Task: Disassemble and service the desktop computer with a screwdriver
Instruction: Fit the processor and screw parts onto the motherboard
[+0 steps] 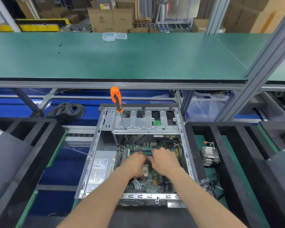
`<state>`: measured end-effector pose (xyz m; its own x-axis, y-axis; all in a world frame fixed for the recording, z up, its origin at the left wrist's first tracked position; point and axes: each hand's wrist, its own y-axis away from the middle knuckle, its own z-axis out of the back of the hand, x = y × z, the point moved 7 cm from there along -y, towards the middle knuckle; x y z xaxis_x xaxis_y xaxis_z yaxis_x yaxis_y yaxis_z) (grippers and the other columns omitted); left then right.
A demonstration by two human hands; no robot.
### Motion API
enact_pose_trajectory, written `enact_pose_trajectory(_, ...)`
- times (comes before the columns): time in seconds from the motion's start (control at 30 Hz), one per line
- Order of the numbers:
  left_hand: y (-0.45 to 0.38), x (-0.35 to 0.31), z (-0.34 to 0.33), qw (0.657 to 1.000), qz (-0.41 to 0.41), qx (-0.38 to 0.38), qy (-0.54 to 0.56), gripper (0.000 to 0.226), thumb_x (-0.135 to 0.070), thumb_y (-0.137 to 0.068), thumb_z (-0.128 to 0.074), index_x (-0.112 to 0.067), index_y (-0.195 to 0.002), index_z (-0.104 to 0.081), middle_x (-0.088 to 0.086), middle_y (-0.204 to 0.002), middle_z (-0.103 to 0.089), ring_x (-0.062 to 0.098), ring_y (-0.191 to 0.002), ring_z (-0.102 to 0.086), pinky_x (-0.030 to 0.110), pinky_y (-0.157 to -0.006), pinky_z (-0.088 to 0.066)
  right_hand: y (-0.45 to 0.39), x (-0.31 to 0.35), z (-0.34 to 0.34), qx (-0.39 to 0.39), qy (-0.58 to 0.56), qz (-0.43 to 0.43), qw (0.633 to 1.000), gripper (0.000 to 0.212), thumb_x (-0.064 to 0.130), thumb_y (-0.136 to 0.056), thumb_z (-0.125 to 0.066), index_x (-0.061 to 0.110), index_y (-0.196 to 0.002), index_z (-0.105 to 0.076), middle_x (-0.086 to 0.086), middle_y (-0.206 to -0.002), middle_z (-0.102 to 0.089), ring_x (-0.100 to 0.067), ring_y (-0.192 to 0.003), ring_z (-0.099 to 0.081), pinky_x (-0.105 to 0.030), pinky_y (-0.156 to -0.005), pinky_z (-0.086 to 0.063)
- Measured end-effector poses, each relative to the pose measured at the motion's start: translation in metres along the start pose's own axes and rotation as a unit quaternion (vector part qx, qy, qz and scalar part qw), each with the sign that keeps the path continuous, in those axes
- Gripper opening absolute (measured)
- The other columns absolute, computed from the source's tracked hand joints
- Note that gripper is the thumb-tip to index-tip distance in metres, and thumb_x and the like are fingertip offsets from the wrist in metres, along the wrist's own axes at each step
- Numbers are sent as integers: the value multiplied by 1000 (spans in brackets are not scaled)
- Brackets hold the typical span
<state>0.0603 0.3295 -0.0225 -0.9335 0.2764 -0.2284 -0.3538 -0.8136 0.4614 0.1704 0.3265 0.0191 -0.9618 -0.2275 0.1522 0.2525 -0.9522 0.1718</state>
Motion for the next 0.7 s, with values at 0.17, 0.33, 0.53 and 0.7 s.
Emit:
enact_pose_trajectory(0.17, 8, 8, 9, 994, 92, -41, 52, 34, -32, -78, -69, -12, -102, -58, 10, -101, -62, 29, -88, -61, 38, -71, -55, 2, 1, -2, 27, -28, -18, 999, 30, 44, -97, -48, 17, -94, -58, -10, -95, -64, -33, -91, -65, -41, -73, -42)
enact_pose_trajectory(0.33, 7, 8, 0, 989, 141, 13, 43, 38, -41, -87, -60, -10, -110, -56, 14, -115, -61, 32, -104, -62, 35, -75, -50, 2, -1, -2, 39, -64, -42, 996, 25, 36, -94, -43, 17, -83, -55, -3, -80, -51, -30, -72, -52, -39, -70, -39)
enact_pose_trajectory(0.53, -1, 6, 2, 984, 169, 8, 54, 44, -40, -87, -61, -8, -117, -56, 13, -118, -61, 30, -106, -62, 35, -76, -50, -1, -6, -5, 39, -67, -59, 995, 8, 22, -84, -44, 18, -83, -51, -2, -78, -45, -30, -72, -48, -38, -67, -37)
enact_pose_trajectory(0.7, -4, -1, 7, 980, 196, -16, 38, 30, -18, -89, -59, -9, -118, -58, 12, -118, -62, 30, -110, -63, 38, -87, -55, -3, -8, -9, 45, -55, -58, 996, 9, 22, -78, -46, 18, -84, -51, -1, -78, -45, -28, -74, -49, -37, -69, -37)
